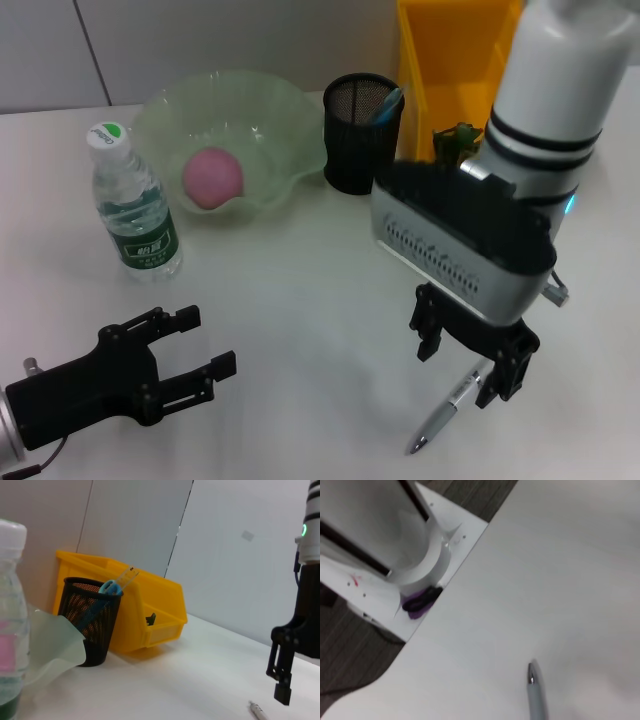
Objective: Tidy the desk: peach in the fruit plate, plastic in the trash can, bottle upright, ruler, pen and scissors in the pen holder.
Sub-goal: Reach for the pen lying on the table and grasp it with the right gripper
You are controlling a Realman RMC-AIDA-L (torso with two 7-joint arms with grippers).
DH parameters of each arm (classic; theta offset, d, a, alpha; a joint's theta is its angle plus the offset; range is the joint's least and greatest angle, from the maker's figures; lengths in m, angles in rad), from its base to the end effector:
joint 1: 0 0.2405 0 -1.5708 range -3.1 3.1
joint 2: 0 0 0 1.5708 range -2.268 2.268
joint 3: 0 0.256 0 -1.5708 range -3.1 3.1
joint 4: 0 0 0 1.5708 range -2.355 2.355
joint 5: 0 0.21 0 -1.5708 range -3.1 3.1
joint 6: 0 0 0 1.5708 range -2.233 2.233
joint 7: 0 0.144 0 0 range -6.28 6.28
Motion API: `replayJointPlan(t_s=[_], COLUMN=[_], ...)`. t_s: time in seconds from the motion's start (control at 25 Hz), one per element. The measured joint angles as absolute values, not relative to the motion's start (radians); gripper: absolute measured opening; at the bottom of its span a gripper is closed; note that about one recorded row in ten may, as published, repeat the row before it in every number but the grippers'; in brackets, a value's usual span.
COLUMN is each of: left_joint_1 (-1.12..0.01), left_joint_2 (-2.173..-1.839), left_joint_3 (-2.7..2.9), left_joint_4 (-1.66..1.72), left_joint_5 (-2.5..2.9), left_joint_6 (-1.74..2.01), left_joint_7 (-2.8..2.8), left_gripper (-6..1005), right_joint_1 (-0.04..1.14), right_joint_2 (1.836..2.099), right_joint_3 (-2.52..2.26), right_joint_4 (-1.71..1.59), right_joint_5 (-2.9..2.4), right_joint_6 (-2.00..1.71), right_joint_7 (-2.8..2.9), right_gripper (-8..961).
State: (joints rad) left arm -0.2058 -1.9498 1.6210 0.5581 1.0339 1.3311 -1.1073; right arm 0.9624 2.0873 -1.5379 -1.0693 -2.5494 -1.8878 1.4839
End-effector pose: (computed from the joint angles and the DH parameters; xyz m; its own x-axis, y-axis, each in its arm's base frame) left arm -0.3023 0.2508 -0.0372 0.7066 0.3488 0.6156 0.5279 -0.8392 -0.1304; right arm 0.1194 0.3336 -0.0381 0.6895 0.5833 0.4293 0.3500 -0.7873 0.5077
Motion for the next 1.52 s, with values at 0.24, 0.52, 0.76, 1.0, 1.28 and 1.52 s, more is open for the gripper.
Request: replayJointPlan(t_s=[0.24, 0.52, 0.76, 1.0, 1.28, 1.52], left_joint_1=[-0.203, -0.202, -0.202, -0.203, -0.202, -0.202], left_joint_2=[-1.946, -1.939, -1.939, -1.940, -1.939, -1.939], left_joint_3=[1.625, 1.626, 1.625, 1.624, 1.619, 1.617], left_joint_4=[0.558, 0.558, 0.558, 0.558, 0.558, 0.559], left_joint_5=[1.034, 1.034, 1.034, 1.034, 1.034, 1.034], left_joint_6=[1.330, 1.335, 1.336, 1.336, 1.337, 1.338], left_joint_7=[-1.110, -1.114, -1.114, -1.115, -1.115, -1.115], left_gripper=[801, 801, 801, 801, 801, 801], right_joint_1=[0.955, 0.953, 0.939, 0.923, 0.909, 0.904], right_joint_2=[2.089, 2.089, 2.089, 2.090, 2.091, 2.091], right_joint_3=[-1.610, -1.676, -1.690, -1.716, -1.737, -1.739], right_joint_4=[-1.066, -1.064, -1.061, -1.044, -1.042, -1.039], right_joint_5=[-2.518, -2.492, -2.488, -2.490, -2.496, -2.507], right_joint_6=[-1.865, -1.845, -1.815, -1.773, -1.749, -1.724], right_joint_7=[1.481, 1.477, 1.482, 1.483, 1.490, 1.491], right_gripper=[685, 685, 684, 684, 685, 680])
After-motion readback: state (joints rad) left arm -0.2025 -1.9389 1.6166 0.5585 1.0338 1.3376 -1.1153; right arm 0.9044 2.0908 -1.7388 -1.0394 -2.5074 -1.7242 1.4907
